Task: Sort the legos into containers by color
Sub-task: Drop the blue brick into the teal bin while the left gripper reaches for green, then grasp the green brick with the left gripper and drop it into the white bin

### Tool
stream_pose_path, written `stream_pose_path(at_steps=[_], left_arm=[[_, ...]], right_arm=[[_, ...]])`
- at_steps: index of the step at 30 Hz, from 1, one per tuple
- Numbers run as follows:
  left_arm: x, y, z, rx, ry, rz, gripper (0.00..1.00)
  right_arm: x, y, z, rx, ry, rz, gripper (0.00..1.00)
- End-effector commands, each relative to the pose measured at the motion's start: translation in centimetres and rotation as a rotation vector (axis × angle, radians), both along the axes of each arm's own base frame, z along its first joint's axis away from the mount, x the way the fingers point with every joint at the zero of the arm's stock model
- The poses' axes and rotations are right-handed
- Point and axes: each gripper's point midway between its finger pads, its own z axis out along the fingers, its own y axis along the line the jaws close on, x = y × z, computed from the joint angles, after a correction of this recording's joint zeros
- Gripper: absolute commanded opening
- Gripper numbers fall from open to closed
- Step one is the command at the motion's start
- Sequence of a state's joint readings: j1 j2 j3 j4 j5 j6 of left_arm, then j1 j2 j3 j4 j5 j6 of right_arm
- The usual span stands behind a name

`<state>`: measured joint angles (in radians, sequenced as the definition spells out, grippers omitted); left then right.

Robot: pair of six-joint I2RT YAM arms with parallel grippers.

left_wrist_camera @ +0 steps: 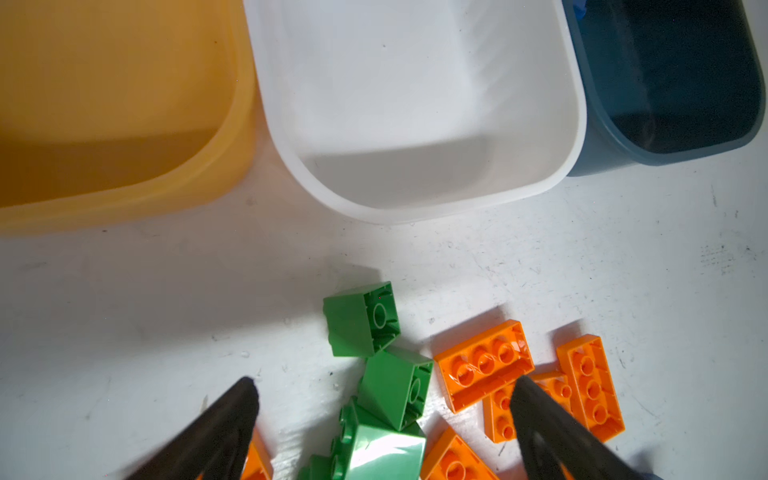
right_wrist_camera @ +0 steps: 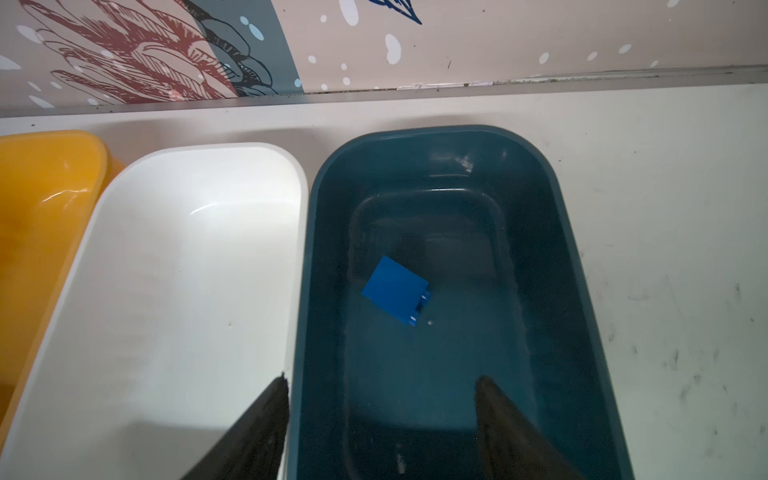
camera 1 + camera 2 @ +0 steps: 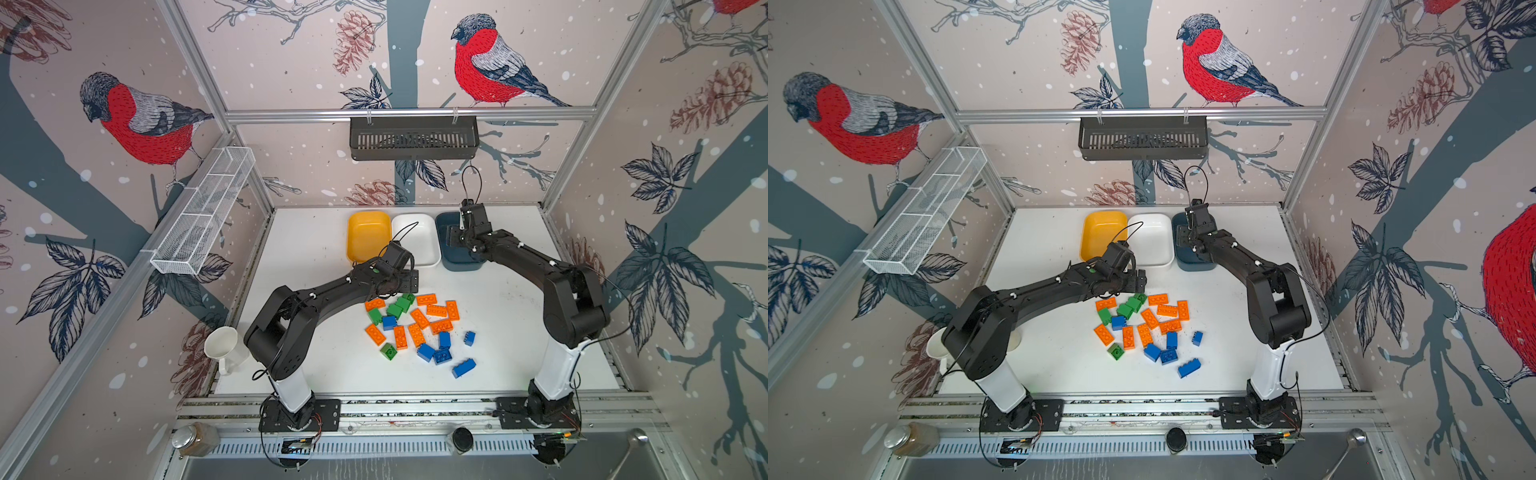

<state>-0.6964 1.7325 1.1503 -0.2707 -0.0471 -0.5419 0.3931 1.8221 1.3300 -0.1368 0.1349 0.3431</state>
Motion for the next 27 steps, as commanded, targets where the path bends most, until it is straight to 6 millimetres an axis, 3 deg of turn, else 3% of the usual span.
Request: stream_pose_path(at_steps=[1,2,3,10,17,27], left_arm=[[0.2,-1.1,-0.1,-0.028,0.007,-0.033,0.87],[0.2,-1.1,-0.5,-0.019,0.014,-0.032,0.84],[0.3,-1.0,-0.8,-0.008,0.018,-0.025,0.82],[1.6,-0.4,-2.8,0.049,0.029,0.051,0.77],[2.7,-1.0,-4.9,0.065,0.053,0.078,0.64],[2.1,-0.2,-7.7,0.130,0.109,0.096,0.57]], right_arm=[[-0.9,0.2,1.9,0.099,-0.077,-0.048,0.85],[-1.5,0.1,2.1,0.118,-0.091,-0.053,0.97],[-2.1,0.2,2.3,0.133,-0.110,-0.053,1.00],[-4.4,-1.9,4.1,0.124,-0.223,-0.140,1.00],[-4.7,-2.8,4.9,0.077,-0.244,-0.167,1.00],[-4.7,-3.0,4.9,0.060,-0.248,-0.176,1.00]])
